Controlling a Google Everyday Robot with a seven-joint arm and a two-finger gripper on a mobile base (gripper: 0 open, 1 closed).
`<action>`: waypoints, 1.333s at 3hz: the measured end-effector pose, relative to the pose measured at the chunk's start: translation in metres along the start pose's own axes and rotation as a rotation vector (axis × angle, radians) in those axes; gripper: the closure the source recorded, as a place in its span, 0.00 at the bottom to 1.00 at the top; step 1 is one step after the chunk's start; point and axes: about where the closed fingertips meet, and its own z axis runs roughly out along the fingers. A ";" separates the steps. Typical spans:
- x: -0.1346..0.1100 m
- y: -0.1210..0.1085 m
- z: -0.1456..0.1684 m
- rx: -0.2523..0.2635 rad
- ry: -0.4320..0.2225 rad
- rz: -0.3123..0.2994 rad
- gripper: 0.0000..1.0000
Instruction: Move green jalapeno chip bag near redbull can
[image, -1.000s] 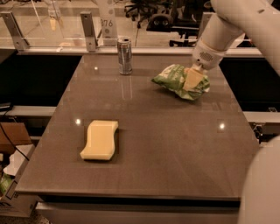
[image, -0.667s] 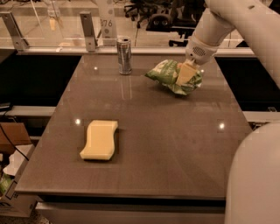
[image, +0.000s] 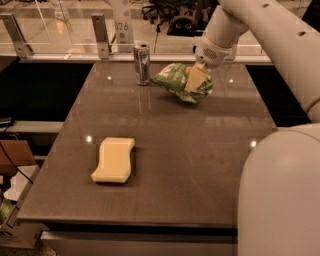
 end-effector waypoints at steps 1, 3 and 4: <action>-0.016 0.000 0.010 -0.007 -0.015 -0.023 0.58; -0.033 -0.002 0.026 -0.013 -0.044 -0.064 0.13; -0.034 -0.002 0.029 -0.014 -0.045 -0.065 0.00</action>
Offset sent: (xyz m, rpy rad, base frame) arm 0.0174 0.0384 -0.0099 0.0248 -0.0206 0.0692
